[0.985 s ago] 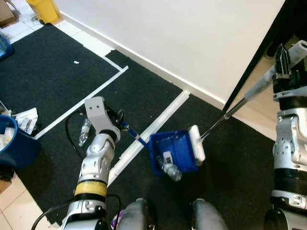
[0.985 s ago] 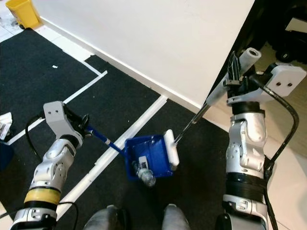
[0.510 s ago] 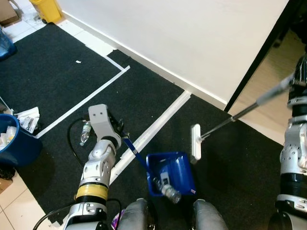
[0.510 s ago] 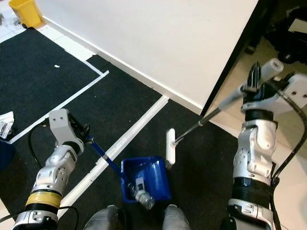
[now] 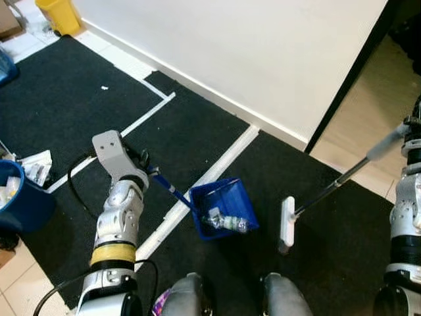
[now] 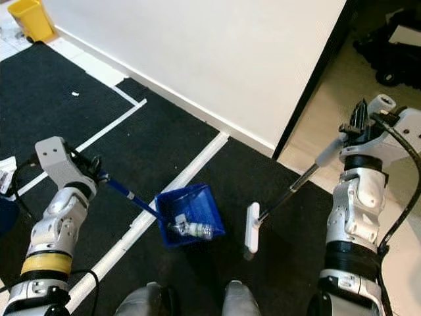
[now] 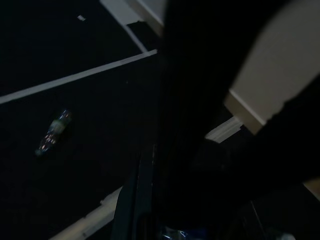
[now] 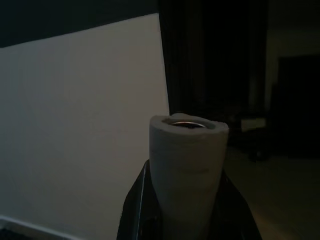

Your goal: Sweep floor

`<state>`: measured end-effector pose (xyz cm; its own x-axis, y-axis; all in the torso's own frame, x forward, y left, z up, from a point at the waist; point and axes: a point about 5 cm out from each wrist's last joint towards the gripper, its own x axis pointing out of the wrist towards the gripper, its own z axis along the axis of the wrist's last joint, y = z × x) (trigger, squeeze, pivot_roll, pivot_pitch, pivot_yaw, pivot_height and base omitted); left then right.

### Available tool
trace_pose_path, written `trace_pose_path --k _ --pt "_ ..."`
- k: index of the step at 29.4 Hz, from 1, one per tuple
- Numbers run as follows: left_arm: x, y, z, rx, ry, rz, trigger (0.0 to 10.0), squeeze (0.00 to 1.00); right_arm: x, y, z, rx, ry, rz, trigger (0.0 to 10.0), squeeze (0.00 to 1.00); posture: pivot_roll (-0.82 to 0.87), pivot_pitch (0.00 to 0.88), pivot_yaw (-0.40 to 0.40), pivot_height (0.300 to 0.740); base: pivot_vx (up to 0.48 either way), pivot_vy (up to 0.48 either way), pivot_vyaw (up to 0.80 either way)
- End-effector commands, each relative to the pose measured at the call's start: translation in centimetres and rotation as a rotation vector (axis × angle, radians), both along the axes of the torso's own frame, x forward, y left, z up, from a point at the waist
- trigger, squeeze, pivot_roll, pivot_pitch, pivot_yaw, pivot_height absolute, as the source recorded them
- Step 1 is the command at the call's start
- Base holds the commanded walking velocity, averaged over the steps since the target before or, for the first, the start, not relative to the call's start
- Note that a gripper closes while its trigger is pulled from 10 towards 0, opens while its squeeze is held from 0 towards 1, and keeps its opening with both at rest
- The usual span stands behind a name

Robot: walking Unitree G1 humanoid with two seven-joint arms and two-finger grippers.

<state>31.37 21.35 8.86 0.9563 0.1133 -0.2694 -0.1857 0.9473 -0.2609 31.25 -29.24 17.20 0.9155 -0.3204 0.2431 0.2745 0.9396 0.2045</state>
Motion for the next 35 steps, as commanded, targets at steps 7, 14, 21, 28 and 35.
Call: trace_pose_path --k 7,14,21,28,35 --pt "0.6 -0.6 3.0 -0.111 -0.08 0.006 10.0 0.0 0.2 2.9 -2.3 -0.059 0.046 0.068 10.0 0.0 0.01 0.07 0.016 0.74 0.0 0.0 0.0" --pt "-0.4 -0.2 4.0 -0.107 -0.09 0.059 10.0 0.0 0.9 5.1 -2.7 -0.107 0.04 0.136 10.0 0.0 0.03 0.064 0.028 0.74 0.0 0.0 0.0" --pt "-1.5 -0.2 4.5 0.0 -0.119 0.015 10.0 0.0 1.3 6.0 -2.9 -0.053 0.04 0.167 10.0 0.0 0.06 0.052 0.019 0.74 0.0 0.0 0.0" --pt "-1.5 0.5 5.2 0.014 -0.143 0.013 10.0 0.0 1.8 6.7 -2.4 -0.043 0.021 0.2 10.0 0.0 0.04 0.053 0.002 0.74 0.0 0.0 0.0" --pt "-1.1 0.0 5.9 0.029 -0.179 0.009 10.0 0.0 1.6 7.0 -2.1 0.0 -0.004 0.204 10.0 0.0 0.04 0.065 0.0 0.74 0.0 0.0 0.0"
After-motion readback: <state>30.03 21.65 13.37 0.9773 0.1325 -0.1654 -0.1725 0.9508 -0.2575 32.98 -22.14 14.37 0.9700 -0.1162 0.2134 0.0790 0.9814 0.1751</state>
